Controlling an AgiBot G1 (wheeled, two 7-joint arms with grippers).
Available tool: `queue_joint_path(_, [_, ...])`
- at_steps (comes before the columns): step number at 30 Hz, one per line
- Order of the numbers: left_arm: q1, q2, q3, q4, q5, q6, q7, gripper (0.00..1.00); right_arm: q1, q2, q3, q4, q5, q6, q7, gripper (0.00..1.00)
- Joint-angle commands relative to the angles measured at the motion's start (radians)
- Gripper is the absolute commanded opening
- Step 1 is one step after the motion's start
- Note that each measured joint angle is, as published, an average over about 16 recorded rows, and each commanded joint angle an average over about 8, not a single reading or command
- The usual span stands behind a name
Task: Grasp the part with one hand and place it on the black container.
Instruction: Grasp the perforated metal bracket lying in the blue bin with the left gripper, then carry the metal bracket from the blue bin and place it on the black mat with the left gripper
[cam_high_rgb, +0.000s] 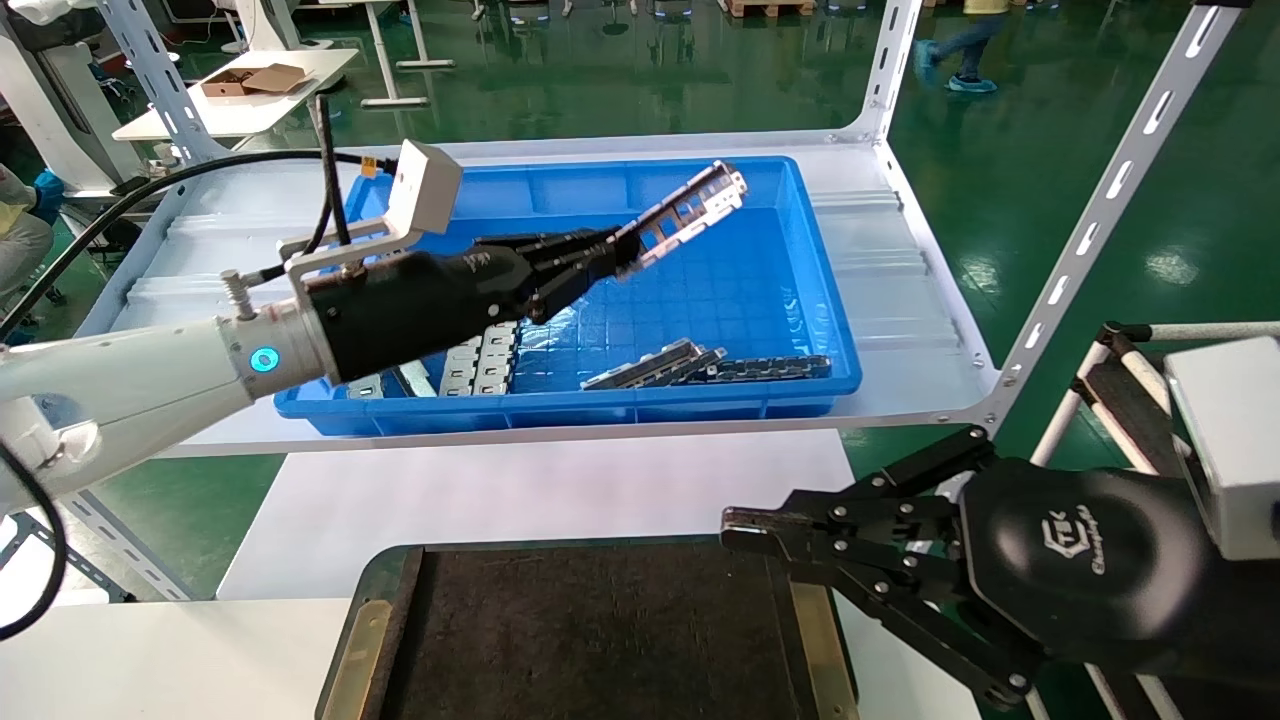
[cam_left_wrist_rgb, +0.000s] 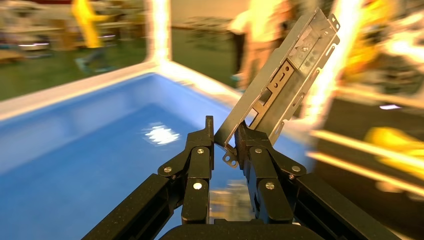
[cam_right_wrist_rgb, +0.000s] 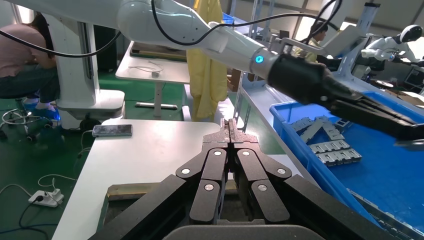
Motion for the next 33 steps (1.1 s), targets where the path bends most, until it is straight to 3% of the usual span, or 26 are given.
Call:
queue_joint_path(1, [0.005,-0.02,0.002,0.006,0.001,0.087,-0.037,0.0,0.0,0.0,0.0,0.0,0.0,0.0,0.0,0.0])
queue_joint_path(11, [0.103,-0.066,0.006,0.026,0.008,0.301,-0.074,0.0,0.0,0.0,0.0,0.0,0.0,0.0,0.0,0.0])
queue_joint_path(18, [0.229,-0.078,0.0,-0.055,-0.012,0.348,-0.13,0.0,0.0,0.0,-0.001,0.0,0.0,0.0,0.0,0.0])
queue_joint_path(22, [0.349,-0.097,0.009,-0.212,-0.051,0.351,-0.206,0.0,0.0,0.0,-0.001,0.0,0.001,0.0,0.0,0.0])
queue_joint_path(27, [0.563,-0.169,0.036,-0.548,-0.157,0.34,-0.351,0.0,0.0,0.0,-0.001,0.0,0.001,0.0,0.0,0.0])
queue_joint_path(33, [0.799,-0.273,0.054,-0.898,-0.229,0.231,-0.537,0.0,0.0,0.0,-0.001,0.0,0.001,0.0,-0.001,0.0])
